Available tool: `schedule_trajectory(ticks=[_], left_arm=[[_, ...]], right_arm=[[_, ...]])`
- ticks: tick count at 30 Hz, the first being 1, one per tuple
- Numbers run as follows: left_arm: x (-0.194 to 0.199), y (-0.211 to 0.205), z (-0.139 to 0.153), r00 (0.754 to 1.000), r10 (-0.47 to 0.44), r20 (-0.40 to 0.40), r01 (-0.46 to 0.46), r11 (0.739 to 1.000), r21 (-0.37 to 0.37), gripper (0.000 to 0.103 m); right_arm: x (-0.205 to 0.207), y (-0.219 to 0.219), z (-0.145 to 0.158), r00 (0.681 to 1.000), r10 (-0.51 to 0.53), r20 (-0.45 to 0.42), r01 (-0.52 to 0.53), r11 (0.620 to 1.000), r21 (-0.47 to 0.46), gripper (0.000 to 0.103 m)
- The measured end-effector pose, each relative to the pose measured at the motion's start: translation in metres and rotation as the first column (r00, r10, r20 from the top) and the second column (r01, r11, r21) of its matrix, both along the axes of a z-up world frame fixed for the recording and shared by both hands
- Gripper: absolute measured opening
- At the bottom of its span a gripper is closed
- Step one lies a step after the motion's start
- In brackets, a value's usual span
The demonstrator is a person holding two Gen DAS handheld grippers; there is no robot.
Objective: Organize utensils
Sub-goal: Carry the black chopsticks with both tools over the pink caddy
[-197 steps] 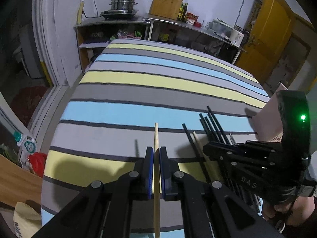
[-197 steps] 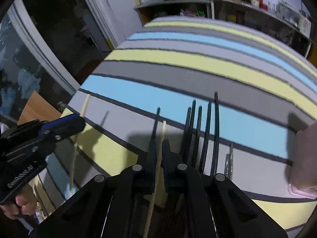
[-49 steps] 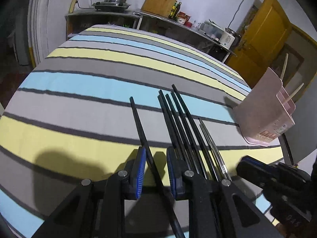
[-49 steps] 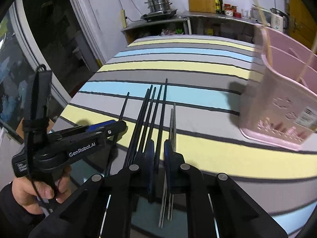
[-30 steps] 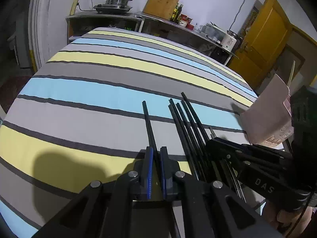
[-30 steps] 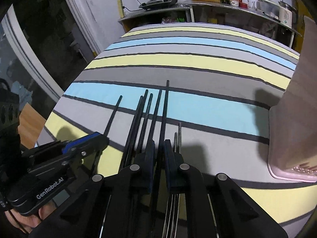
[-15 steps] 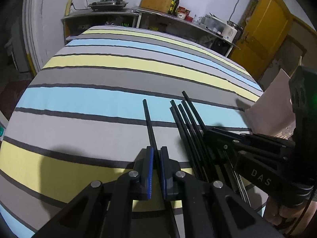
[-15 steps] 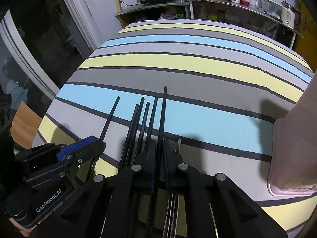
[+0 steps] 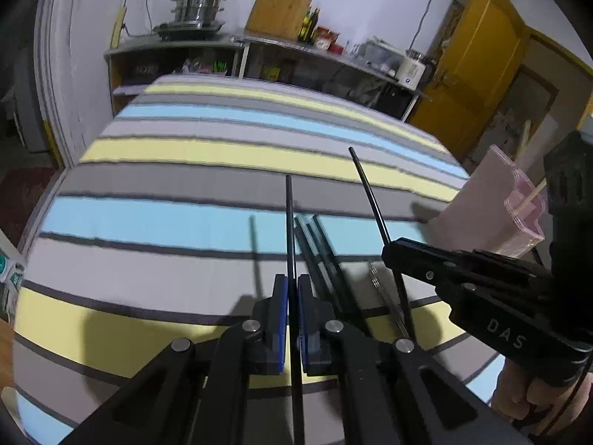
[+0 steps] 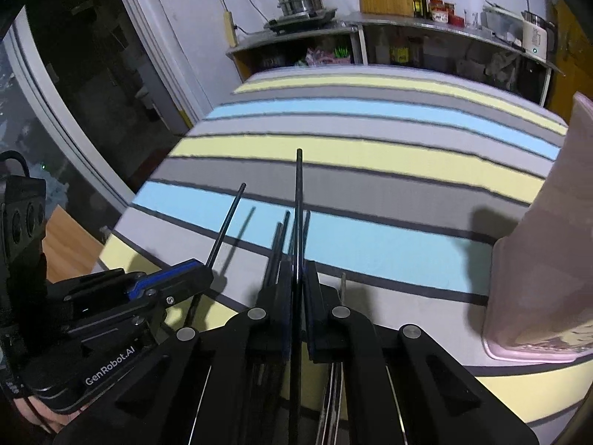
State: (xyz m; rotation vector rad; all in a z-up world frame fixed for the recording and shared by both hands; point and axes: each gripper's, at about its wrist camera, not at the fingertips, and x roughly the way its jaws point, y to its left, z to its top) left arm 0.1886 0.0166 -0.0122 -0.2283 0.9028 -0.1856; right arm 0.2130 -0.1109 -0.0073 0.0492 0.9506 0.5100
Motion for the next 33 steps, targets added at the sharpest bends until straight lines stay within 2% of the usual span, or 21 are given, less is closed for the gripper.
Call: schedule_trajectory(ticks=[11,19,25,33], left_arm=[[-0.034,-0.006,0.074,0.991,-0.041,0.131,0.044,0.999,-0.017,0.005],[-0.057,-0.016,0.114,0.978,-0.074,0.193,0.08,0.997,-0.023,0.004],[-0.067,-0.024,0.132,0.972,-0.088,0.22,0.098,0.995,-0.034,0.004],[-0.069,-0.043,0.138,0.967,-0.134,0.216,0.147,0.988,-0.048,0.004]], right_arm=[[-0.035,-0.026,0.061,0.992,-0.041,0.119,0.033,0.997,0.069,0.006],[-0.061,-0.046,0.094,0.981,-0.073,0.182,0.054,0.993,0.106,0.006],[-0.077,-0.067,0.111,0.971,-0.1,0.216,0.075,0.989,0.125,0.006],[-0.093,-0.094,0.12,0.959,-0.149,0.24,0.121,0.984,0.129,0.006]])
